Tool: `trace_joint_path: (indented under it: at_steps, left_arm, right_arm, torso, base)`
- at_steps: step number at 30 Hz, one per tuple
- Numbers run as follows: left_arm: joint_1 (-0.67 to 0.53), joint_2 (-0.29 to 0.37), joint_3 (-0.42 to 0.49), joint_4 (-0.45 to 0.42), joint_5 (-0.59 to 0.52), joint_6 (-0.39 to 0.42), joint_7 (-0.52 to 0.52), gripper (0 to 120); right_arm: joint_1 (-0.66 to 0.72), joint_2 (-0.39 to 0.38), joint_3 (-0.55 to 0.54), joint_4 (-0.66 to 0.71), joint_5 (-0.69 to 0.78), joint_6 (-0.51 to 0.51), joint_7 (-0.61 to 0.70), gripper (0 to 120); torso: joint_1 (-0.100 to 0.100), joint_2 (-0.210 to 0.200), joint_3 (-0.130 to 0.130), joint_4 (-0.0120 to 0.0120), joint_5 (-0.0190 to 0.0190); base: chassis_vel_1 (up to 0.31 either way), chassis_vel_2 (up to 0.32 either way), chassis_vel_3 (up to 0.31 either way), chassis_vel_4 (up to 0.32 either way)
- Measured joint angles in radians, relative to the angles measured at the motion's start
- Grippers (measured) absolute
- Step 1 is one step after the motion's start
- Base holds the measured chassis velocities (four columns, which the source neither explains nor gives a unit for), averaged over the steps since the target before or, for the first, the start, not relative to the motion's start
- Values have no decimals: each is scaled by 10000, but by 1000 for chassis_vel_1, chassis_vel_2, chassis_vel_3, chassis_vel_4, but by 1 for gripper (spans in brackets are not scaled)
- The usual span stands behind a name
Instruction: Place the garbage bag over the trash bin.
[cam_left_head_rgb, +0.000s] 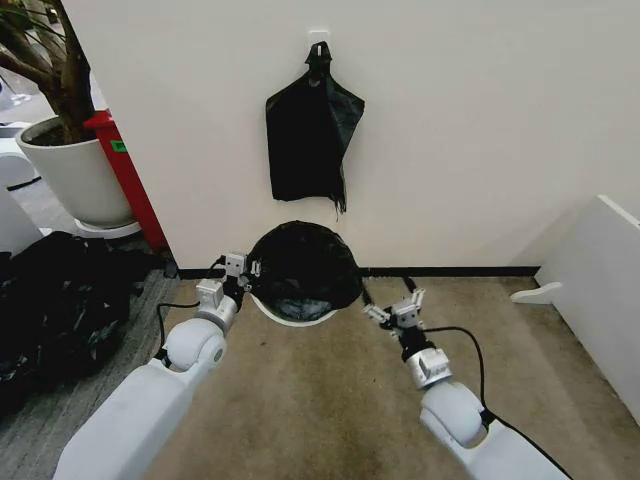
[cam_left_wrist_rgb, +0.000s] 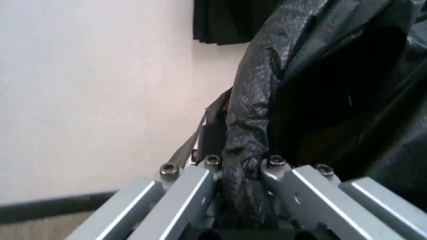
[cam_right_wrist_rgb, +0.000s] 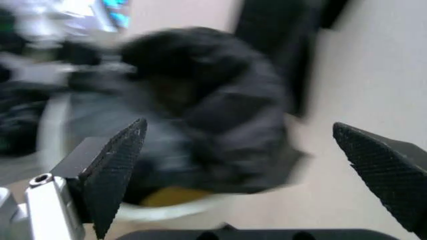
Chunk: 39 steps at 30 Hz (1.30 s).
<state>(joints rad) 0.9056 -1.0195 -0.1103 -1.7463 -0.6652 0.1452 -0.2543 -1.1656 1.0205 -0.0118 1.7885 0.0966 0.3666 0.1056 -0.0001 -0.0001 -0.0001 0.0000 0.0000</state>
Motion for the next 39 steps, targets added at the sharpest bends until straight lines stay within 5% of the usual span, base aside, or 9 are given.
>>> trace_joint_path:
  at_steps: [3, 11, 24, 30, 39]
  left_arm:
    - [-23, -58, 40, -177, -347, 220, -236, 1]
    - [45, -99, 152, -514, -538, 357, -318, 1]
    - [164, -116, 241, -630, -427, 377, -246, 1]
    - [195, -121, 208, -696, -447, 377, -245, 1]
    - [327, -57, 53, -1097, -831, 386, -248, 1]
  right_arm:
    - [-8, 117, -38, -189, -748, 401, -602, 100]
    - [169, 520, -34, -735, -2874, 470, -804, 70]
    - [341, 685, -89, -758, -2548, 578, -388, 26]
    - [293, 647, -38, -967, -2141, 1636, -1341, 0]
    - [396, 628, 297, -1785, -1898, 2492, -2995, 0]
  torso:
    - [0, 0, 0, 0, 1]
    - [0, 0, 0, 1, 0]
    - [0, 2, 0, 0, 0]
    - [0, 2, 0, 0, 0]
    - [0, 2, 0, -1, 1]
  base:
    - [0, 0, 0, 0]
    - [0, 0, 0, 0]
    - [0, 0, 0, 0]
    - [0, 0, 0, 0]
    - [0, 0, 0, 0]
